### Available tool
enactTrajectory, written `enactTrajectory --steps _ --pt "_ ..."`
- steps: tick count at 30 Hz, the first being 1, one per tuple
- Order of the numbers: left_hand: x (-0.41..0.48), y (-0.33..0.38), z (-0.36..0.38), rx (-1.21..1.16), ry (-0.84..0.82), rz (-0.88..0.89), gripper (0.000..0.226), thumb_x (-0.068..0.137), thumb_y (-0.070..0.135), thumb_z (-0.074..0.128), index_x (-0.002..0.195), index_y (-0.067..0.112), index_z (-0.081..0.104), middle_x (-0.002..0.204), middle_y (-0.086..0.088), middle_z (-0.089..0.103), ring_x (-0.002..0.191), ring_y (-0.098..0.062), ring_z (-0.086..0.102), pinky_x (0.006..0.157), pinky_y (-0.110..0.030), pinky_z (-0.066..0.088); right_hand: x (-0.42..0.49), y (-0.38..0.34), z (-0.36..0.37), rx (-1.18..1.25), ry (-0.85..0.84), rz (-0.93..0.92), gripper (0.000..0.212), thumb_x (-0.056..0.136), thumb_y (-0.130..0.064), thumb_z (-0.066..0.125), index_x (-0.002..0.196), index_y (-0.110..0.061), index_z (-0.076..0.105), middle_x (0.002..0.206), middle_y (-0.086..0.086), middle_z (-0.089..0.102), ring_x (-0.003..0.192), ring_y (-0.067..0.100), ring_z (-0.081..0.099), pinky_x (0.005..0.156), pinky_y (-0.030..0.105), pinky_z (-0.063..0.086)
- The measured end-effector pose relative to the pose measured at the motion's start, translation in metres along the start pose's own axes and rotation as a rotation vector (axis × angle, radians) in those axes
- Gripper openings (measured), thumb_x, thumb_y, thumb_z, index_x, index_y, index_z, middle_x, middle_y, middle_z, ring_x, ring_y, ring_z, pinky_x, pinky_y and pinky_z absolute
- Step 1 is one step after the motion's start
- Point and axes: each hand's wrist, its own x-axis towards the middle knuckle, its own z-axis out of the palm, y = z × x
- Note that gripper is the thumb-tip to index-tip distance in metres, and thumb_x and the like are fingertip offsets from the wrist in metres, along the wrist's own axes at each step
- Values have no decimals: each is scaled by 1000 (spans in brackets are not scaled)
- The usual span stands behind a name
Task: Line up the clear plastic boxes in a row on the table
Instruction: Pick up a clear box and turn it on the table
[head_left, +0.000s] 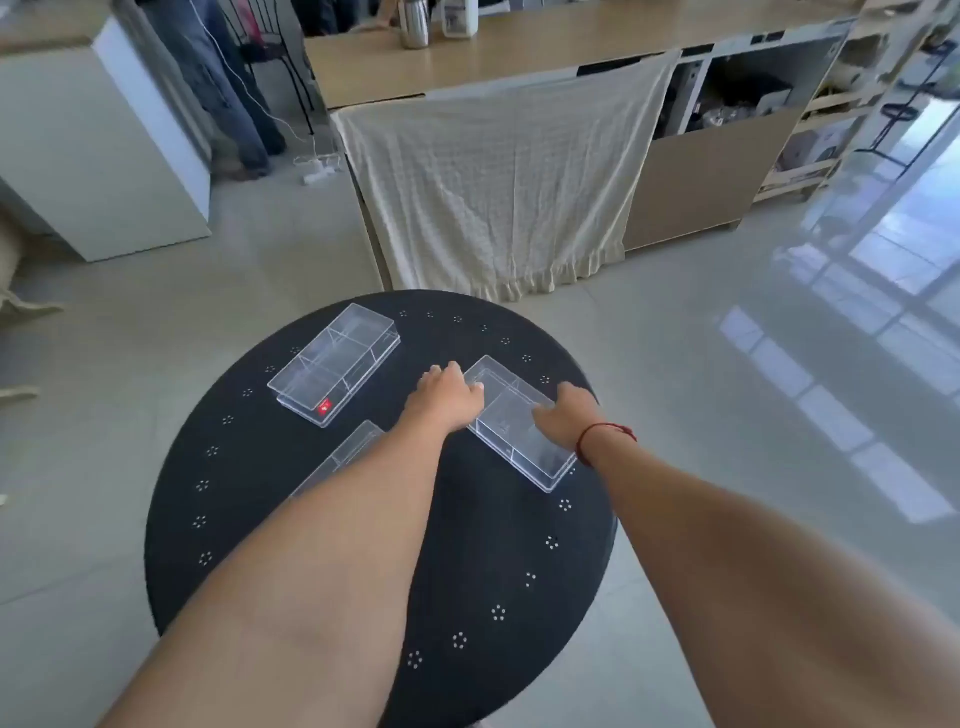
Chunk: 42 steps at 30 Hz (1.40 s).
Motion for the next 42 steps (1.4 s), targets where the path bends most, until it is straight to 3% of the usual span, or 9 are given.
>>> enactTrajectory --steps 4,8,14,20,23,27,32,35,42 --pt "33 -4 16 -24 -26 -36 67 99 37 38 154 6 14 161 -16 14 146 -33 22 113 -47 27 13 12 17 109 23 279 76 91 -42 52 151 -7 22 154 18 29 139 38 37 112 48 36" --pt "50 -8 34 -111 -89 -64 66 98 41 39 153 10 18 158 -10 22 143 -31 30 110 -47 30 18 26 31 180 -18 399 85 89 -49 56 152 -9 16 149 15 40 134 36 46 107 44 40" --pt "48 -9 50 -313 -39 -215 61 93 46 45 141 12 28 145 -9 39 131 -31 41 106 -50 39 17 36 36 294 -44 384 83 80 -51 58 145 -16 21 134 11 53 113 35 61 91 46 55" --pt "23 -14 60 -330 -116 -423 68 93 55 35 143 12 21 146 -14 42 132 -36 42 108 -48 37 5 48 16 334 -167 365 88 78 -42 56 150 -19 13 140 13 46 119 36 52 101 52 49" --pt "9 -11 64 -396 -178 -444 82 85 70 26 153 27 13 155 -8 32 137 -35 39 110 -49 37 2 54 12 369 -95 315 83 81 -46 57 147 -14 18 139 14 49 123 36 52 106 50 43" --pt "-8 -1 59 -500 -68 -494 95 77 82 20 150 21 29 149 -10 39 133 -35 42 110 -49 36 -5 51 7 463 34 235 76 80 -62 57 132 -14 30 130 11 54 116 34 56 102 47 45" --pt "-13 -1 46 -716 117 -506 73 91 64 36 141 12 37 144 -12 44 124 -34 48 98 -45 39 -2 39 0 648 136 281 90 75 -69 56 141 -10 38 141 13 50 125 35 54 105 43 42" --pt "-16 -8 46 -757 178 -471 56 93 49 42 130 7 45 133 -13 52 105 -30 52 85 -37 38 1 35 -4 673 162 228 66 75 -54 69 125 -12 58 131 12 63 118 31 61 94 34 47" --pt "-29 -10 62 -918 204 -491 39 91 33 42 117 4 42 122 -16 57 89 -26 46 79 -34 35 -2 42 -7 761 172 143 70 79 -47 71 139 -15 53 142 1 55 133 22 51 111 35 38"
